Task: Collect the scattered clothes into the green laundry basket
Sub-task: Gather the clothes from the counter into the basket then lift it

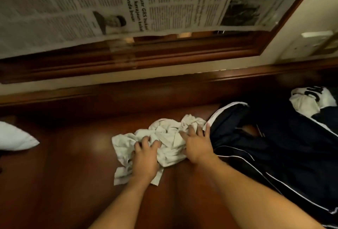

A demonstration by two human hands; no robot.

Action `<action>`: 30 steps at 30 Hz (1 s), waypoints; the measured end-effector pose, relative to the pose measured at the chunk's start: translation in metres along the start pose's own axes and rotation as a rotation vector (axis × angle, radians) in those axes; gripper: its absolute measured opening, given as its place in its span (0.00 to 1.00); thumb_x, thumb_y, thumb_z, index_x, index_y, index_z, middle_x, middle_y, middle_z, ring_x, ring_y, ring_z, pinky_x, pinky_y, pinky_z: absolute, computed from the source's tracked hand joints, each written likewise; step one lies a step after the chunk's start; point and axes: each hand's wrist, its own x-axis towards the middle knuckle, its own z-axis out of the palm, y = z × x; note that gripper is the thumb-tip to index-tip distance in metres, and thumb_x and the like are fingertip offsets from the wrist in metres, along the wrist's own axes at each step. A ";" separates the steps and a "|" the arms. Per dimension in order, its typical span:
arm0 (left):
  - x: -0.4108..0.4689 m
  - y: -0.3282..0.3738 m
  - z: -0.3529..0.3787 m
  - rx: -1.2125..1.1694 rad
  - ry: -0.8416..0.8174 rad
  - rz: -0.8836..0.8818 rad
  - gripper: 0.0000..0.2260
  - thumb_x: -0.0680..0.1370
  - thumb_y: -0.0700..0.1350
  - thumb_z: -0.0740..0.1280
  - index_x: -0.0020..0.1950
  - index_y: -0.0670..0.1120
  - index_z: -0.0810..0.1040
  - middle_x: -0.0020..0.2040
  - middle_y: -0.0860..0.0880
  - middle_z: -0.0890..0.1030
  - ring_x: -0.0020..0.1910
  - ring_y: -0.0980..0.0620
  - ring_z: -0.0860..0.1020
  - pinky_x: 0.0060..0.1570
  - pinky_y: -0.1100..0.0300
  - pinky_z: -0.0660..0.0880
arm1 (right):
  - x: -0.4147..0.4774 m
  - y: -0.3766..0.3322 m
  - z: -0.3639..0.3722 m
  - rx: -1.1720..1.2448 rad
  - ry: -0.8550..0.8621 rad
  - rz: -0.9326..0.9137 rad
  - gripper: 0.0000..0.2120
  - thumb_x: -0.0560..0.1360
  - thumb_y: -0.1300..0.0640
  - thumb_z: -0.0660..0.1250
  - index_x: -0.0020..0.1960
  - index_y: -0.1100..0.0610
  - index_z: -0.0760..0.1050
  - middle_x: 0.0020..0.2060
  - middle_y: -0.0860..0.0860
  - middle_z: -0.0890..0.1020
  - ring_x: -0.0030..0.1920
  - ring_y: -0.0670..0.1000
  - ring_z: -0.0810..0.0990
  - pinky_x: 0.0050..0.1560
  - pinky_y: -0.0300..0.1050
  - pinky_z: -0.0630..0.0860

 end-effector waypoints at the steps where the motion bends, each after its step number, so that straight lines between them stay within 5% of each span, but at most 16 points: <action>1: -0.005 -0.008 0.000 -0.054 -0.014 0.008 0.27 0.68 0.38 0.71 0.64 0.55 0.72 0.68 0.45 0.65 0.61 0.40 0.70 0.55 0.48 0.77 | -0.013 -0.009 0.012 0.006 0.034 -0.005 0.30 0.77 0.45 0.63 0.77 0.45 0.62 0.75 0.58 0.65 0.76 0.68 0.59 0.71 0.73 0.30; 4: -0.027 -0.030 -0.005 -0.443 0.008 -0.048 0.20 0.72 0.35 0.67 0.58 0.54 0.75 0.61 0.47 0.68 0.53 0.45 0.75 0.53 0.52 0.76 | -0.058 -0.035 0.038 0.088 0.153 -0.056 0.22 0.75 0.45 0.65 0.67 0.50 0.76 0.61 0.53 0.79 0.67 0.65 0.72 0.74 0.69 0.34; 7: -0.056 -0.039 -0.015 -0.883 0.036 -0.278 0.17 0.73 0.30 0.62 0.47 0.53 0.76 0.51 0.47 0.76 0.46 0.49 0.75 0.41 0.63 0.73 | -0.097 -0.059 0.048 0.326 0.156 -0.052 0.20 0.78 0.42 0.59 0.65 0.49 0.76 0.61 0.48 0.79 0.66 0.55 0.74 0.78 0.61 0.41; 10: -0.083 -0.035 -0.032 -1.235 0.003 -0.453 0.17 0.76 0.30 0.63 0.44 0.53 0.78 0.48 0.46 0.82 0.47 0.46 0.78 0.41 0.60 0.76 | -0.130 -0.084 0.033 0.982 0.141 0.000 0.14 0.79 0.50 0.66 0.64 0.41 0.75 0.61 0.45 0.81 0.64 0.51 0.78 0.69 0.47 0.68; 13: -0.110 -0.027 -0.055 -1.553 -0.134 -0.434 0.16 0.79 0.31 0.60 0.53 0.51 0.78 0.52 0.43 0.85 0.46 0.47 0.82 0.41 0.54 0.80 | -0.158 -0.099 0.014 1.563 0.021 -0.101 0.28 0.78 0.56 0.72 0.72 0.40 0.64 0.65 0.45 0.80 0.65 0.47 0.79 0.64 0.45 0.76; 18: -0.140 -0.034 -0.093 -1.945 -0.567 -0.204 0.30 0.65 0.36 0.61 0.68 0.43 0.76 0.62 0.38 0.81 0.57 0.40 0.80 0.54 0.45 0.76 | -0.207 -0.102 -0.012 1.456 0.291 0.024 0.43 0.68 0.61 0.81 0.73 0.46 0.60 0.60 0.41 0.78 0.56 0.33 0.79 0.54 0.31 0.77; 21: -0.153 -0.036 -0.112 -1.825 -0.675 -0.120 0.25 0.71 0.40 0.60 0.68 0.42 0.75 0.63 0.38 0.79 0.57 0.38 0.78 0.57 0.39 0.74 | -0.248 -0.096 -0.008 1.372 0.468 0.149 0.40 0.67 0.64 0.79 0.73 0.46 0.66 0.56 0.40 0.80 0.51 0.32 0.80 0.53 0.33 0.79; 23: -0.160 -0.026 -0.121 -1.693 -0.625 -0.138 0.17 0.80 0.47 0.60 0.67 0.45 0.75 0.61 0.38 0.78 0.55 0.40 0.77 0.49 0.44 0.78 | -0.277 -0.093 -0.008 1.356 0.545 0.158 0.37 0.68 0.67 0.77 0.70 0.45 0.69 0.54 0.41 0.82 0.50 0.32 0.80 0.46 0.28 0.76; 25: -0.170 -0.010 -0.126 -1.593 -0.643 -0.145 0.19 0.81 0.58 0.63 0.68 0.51 0.75 0.63 0.41 0.78 0.58 0.42 0.77 0.46 0.47 0.80 | -0.311 -0.094 -0.009 1.371 0.585 0.138 0.35 0.68 0.69 0.76 0.66 0.41 0.70 0.51 0.40 0.83 0.49 0.34 0.81 0.44 0.27 0.75; 30: -0.219 0.055 -0.132 -1.446 -1.043 0.031 0.29 0.79 0.64 0.65 0.70 0.45 0.78 0.65 0.39 0.80 0.65 0.40 0.79 0.69 0.43 0.72 | -0.400 -0.088 0.003 1.341 0.622 0.091 0.33 0.68 0.68 0.77 0.68 0.46 0.75 0.53 0.41 0.85 0.54 0.41 0.83 0.52 0.35 0.77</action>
